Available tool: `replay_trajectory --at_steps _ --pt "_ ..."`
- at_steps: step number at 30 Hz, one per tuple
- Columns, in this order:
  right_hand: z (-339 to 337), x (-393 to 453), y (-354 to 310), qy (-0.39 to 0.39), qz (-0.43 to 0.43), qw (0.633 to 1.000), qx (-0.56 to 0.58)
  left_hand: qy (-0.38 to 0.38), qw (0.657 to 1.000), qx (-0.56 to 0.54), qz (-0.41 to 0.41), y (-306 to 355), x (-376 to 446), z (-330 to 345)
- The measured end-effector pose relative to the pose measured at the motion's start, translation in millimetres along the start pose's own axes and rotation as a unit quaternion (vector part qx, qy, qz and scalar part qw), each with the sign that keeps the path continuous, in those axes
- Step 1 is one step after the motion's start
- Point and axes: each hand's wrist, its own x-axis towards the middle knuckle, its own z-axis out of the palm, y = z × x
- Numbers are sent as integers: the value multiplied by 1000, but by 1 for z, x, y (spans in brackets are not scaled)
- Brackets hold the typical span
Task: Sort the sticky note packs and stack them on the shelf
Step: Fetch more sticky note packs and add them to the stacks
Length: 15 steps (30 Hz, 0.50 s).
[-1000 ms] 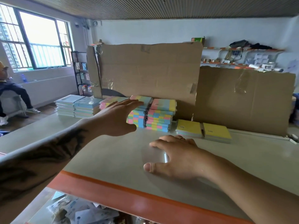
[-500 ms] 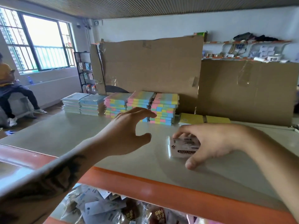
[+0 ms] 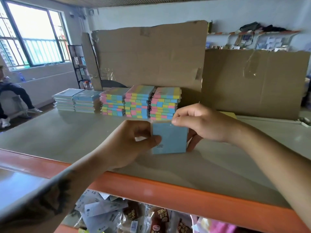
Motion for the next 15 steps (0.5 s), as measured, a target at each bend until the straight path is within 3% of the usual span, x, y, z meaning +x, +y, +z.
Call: replay_trajectory --at_steps 4,7,12,15 --pt "7 0 1 14 -3 1000 0 5 998 -54 -33 -4 3 -1" --pt "12 -2 0 47 -44 988 -137 9 995 -96 -38 -5 4 -2" --pt "26 -7 -2 74 -144 966 -203 21 988 -147 -43 -7 5 -6" --pt "33 -6 -3 98 -153 943 -279 28 979 -195 -55 -5 1 -10"
